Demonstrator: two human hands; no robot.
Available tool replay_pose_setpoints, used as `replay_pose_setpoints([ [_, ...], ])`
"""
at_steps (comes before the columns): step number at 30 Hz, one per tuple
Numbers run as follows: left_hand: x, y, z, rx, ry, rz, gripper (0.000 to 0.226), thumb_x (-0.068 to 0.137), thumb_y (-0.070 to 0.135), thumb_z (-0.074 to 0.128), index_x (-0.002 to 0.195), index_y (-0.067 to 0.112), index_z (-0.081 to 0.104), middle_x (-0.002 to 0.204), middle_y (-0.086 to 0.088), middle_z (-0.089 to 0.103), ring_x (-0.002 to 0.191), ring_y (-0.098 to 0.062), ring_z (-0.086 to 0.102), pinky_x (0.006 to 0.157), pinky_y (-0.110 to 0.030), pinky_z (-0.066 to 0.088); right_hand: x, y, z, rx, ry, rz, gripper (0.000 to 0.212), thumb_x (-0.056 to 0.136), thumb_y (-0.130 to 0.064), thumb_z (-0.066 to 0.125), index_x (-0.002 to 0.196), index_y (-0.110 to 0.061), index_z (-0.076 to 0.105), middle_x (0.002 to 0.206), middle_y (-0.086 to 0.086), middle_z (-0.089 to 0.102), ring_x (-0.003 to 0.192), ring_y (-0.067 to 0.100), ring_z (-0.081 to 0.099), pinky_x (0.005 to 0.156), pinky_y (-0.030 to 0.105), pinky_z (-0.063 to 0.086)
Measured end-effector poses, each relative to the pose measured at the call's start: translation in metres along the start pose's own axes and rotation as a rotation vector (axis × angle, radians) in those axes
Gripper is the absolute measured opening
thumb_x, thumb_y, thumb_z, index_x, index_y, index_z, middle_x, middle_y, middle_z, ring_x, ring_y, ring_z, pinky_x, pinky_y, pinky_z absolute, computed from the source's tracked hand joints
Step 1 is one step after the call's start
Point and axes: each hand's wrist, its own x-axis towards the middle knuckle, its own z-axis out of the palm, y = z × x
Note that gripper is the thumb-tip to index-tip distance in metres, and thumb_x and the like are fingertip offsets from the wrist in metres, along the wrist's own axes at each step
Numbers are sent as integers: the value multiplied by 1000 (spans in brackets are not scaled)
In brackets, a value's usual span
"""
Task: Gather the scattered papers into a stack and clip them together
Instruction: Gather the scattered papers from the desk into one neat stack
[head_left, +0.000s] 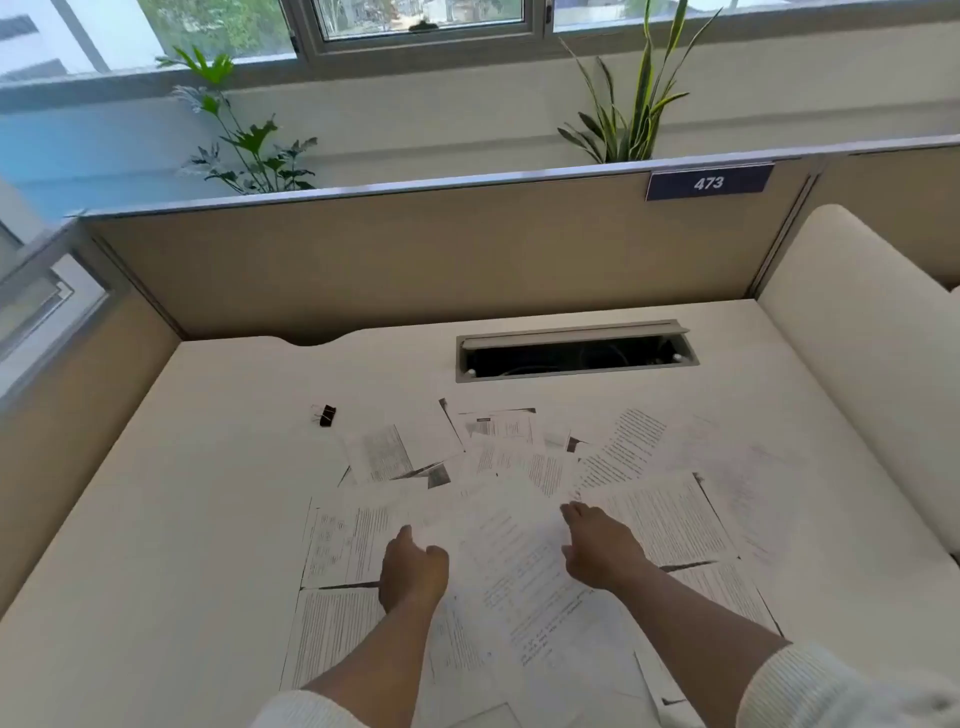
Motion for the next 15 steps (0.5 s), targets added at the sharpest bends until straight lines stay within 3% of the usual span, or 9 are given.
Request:
replay_pose_setpoints([
  [6, 0, -13, 5, -113, -20, -295, 79, 83, 24, 70, 150, 6, 32, 146, -18, 36, 133, -34, 40, 100, -45, 44, -3, 2, 21, -184, -187, -57, 77, 92, -26, 53, 153, -11, 8, 162, 5, 5, 150, 22, -4, 120, 46, 10],
  [15, 0, -21, 9, -241, -44, -402, 100, 73, 28, 85, 150, 4, 26, 146, -20, 29, 132, -36, 40, 102, -45, 44, 0, -1, 27, -220, -274, -75, 83, 92, -27, 52, 154, -13, -2, 163, 6, -2, 149, 20, -10, 117, 54, -4],
])
